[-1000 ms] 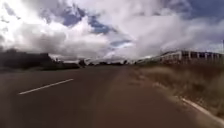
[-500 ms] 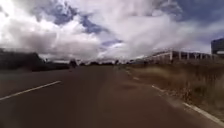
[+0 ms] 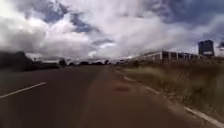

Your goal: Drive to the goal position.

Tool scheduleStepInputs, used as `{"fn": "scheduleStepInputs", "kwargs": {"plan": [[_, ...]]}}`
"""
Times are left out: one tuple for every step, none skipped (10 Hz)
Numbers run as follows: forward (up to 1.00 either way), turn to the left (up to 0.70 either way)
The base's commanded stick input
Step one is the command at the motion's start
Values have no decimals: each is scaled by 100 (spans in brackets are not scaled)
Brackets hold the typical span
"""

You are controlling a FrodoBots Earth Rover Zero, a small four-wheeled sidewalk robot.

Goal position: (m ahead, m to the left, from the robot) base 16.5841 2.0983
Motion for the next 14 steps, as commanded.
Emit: {"fn": "scheduleStepInputs", "kwargs": {"plan": [[70,0],[70,0],[70,0],[70,1],[70,1],[70,1],[70,1],[70,1],[70,1],[70,1],[70,1],[70,1],[70,1],[70,1]]}}
